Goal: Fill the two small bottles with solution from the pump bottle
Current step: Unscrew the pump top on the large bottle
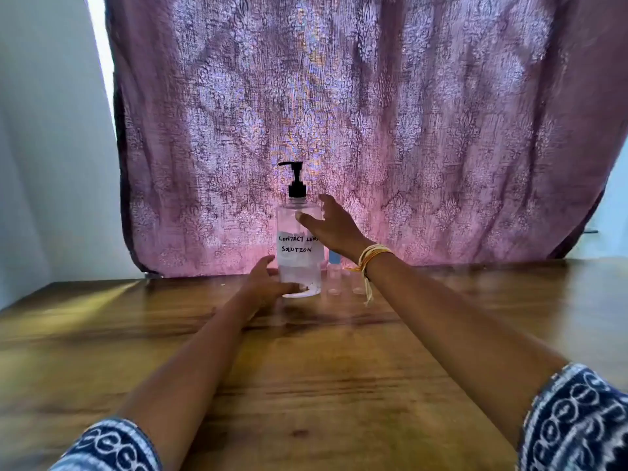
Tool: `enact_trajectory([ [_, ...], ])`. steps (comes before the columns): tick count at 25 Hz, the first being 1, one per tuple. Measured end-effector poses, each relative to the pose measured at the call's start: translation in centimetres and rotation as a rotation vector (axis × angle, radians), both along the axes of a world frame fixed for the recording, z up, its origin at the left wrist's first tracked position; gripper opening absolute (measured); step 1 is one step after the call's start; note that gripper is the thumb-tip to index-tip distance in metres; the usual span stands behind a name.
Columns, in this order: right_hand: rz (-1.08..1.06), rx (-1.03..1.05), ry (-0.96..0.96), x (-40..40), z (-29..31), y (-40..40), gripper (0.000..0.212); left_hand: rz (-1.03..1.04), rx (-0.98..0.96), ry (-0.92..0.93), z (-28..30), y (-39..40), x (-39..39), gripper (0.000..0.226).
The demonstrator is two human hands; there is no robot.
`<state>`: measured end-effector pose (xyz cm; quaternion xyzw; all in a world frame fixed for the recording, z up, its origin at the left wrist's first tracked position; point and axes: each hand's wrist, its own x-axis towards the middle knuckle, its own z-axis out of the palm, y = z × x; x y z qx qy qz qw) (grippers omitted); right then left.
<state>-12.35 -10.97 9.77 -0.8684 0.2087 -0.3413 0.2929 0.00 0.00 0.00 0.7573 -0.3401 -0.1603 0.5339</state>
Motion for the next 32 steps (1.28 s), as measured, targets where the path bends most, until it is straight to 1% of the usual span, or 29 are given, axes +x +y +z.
enact_trajectory([
  [2, 0.038, 0.021, 0.027, 0.7, 0.2, 0.0, 0.068, -0.036, -0.060, -0.011, 0.2, -0.4, -0.2, 0.088],
  [3, 0.038, 0.037, 0.017, 0.8, 0.2, 0.2, 0.066, -0.036, -0.067, -0.030, 0.3, -0.3, -0.3, 0.083],
  [5, 0.052, 0.070, -0.022, 0.3, 0.1, 0.9, 0.061, -0.021, -0.082, -0.056, 0.6, 0.3, -0.6, 0.082],
  [8, 0.080, 0.096, -0.047, -2.0, 0.1, 2.6, 0.058, -0.019, -0.043, -0.083, 1.2, 2.7, -1.9, 0.077],
  [9, 0.091, 0.104, -0.056, -2.9, 0.0, 3.4, 0.056, -0.031, -0.009, -0.098, 1.2, 3.9, -2.8, 0.078],
  [12, 0.101, 0.121, -0.089, -6.8, -0.2, 6.4, 0.051, -0.055, 0.046, -0.184, 1.2, 7.6, -6.4, 0.100],
  [13, 0.108, 0.129, -0.099, -8.2, -0.3, 7.3, 0.050, -0.077, 0.046, -0.215, 1.3, 8.7, -7.7, 0.103],
  [17, 0.128, 0.159, -0.115, -13.4, -0.6, 10.5, 0.052, -0.120, 0.034, -0.253, 1.4, 12.8, -13.4, 0.094],
  [20, 0.135, 0.168, -0.154, -16.9, -0.7, 13.0, 0.051, -0.133, 0.035, -0.291, 1.2, 15.3, -17.3, 0.101],
  [25, 0.136, 0.107, -0.145, -20.7, -0.6, 15.7, 0.053, -0.168, 0.024, -0.321, 0.7, 17.8, -20.0, 0.105],
  [27, 0.144, 0.083, -0.130, -21.7, -0.7, 16.4, 0.051, -0.215, 0.067, -0.351, 0.7, 18.6, -20.5, 0.105],
  [29, 0.152, 0.076, -0.104, -22.2, -0.7, 16.7, 0.050, -0.316, 0.135, -0.379, 2.0, 19.5, -21.1, 0.103],
  [31, 0.160, 0.079, -0.075, -22.3, -0.4, 16.8, 0.054, -0.392, 0.162, -0.339, 4.5, 20.2, -21.4, 0.089],
  [32, 0.154, 0.075, -0.074, -22.2, 0.0, 16.9, 0.055, -0.376, 0.119, -0.267, 6.0, 20.4, -21.5, 0.079],
])
